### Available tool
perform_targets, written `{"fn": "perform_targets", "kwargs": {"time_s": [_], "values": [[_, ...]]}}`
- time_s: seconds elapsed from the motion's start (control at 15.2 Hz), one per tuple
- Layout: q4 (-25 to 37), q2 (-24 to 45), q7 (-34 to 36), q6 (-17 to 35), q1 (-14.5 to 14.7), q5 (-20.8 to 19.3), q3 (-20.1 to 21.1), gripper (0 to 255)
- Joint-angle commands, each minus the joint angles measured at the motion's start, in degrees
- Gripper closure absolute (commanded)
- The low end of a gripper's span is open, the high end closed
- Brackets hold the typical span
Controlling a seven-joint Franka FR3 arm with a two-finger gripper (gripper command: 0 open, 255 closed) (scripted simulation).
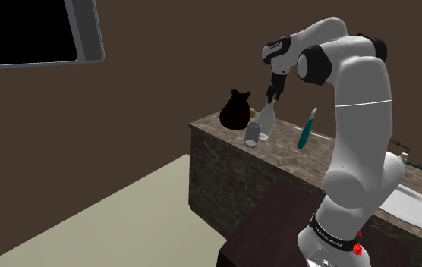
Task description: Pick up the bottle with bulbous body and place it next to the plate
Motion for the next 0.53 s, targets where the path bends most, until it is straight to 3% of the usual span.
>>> {"fn": "perform_targets", "kwargs": {"time_s": [0.0,0.46], "values": [[-0.7,0.6,-0.3,1.3,-0.1,0.4,0.2,0],[-2.1,1.0,-0.5,3.0,-0.1,0.7,0.3,0]]}}
